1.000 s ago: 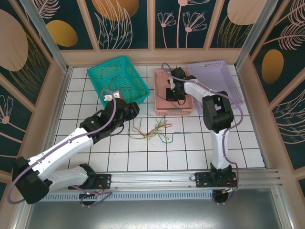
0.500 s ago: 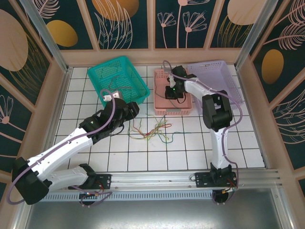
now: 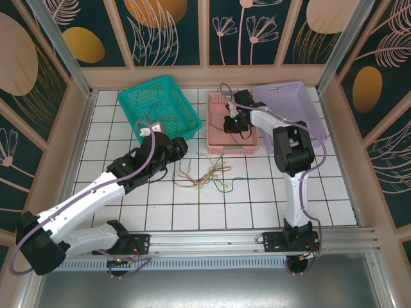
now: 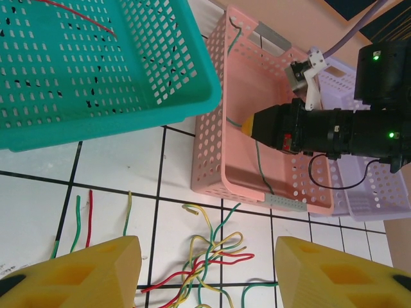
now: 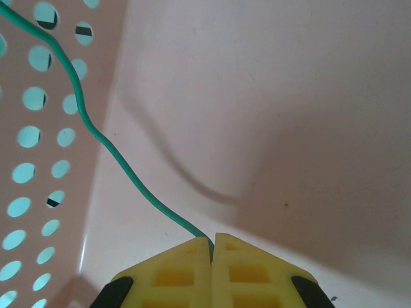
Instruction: Untangle the cables
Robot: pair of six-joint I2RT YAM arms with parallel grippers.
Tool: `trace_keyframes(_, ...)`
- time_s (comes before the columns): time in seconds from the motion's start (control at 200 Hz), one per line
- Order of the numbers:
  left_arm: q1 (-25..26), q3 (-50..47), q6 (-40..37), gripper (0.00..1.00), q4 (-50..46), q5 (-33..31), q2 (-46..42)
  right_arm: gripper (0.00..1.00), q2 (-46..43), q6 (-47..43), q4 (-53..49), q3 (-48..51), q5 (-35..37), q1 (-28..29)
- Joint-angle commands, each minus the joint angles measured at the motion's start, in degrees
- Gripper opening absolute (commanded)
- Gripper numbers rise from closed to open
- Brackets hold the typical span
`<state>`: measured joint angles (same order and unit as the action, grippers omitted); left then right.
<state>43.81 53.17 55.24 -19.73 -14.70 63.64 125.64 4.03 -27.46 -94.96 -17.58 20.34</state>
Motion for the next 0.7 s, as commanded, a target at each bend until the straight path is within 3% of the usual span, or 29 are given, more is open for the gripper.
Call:
trace_keyframes(0.0,-0.04,0.37,0.57,0.57,0.57,0.64,-0.88,0.0,-0.87,-2.73,3.28,0.2,0.92,-0.39)
trace_keyframes(0.265,-0.09,0.53,0.57,0.57,0.57,0.41,-0.79,0.0,-1.94,-0.38,1.48,1.77,1.76,-0.65)
trace_keyframes(0.37,-0.11,0.36,0.57,0.57,0.57,0.5,-0.61,0.21,-4.32,1.5,2.07,3.88,2.08,-0.46)
trace_keyframes(0.45,-0.09,0.06,0.6,0.58,0.39,0.49,-0.62,0.3,-6.43,2.75,2.39,4.93,2.96,-0.33)
trace_keyframes(0.696,-0.08,-0.84,1.23,0.59,-1.18,-0.18,-0.87,0.35,-11.88,5.32,1.8,4.98,3.87,-0.21)
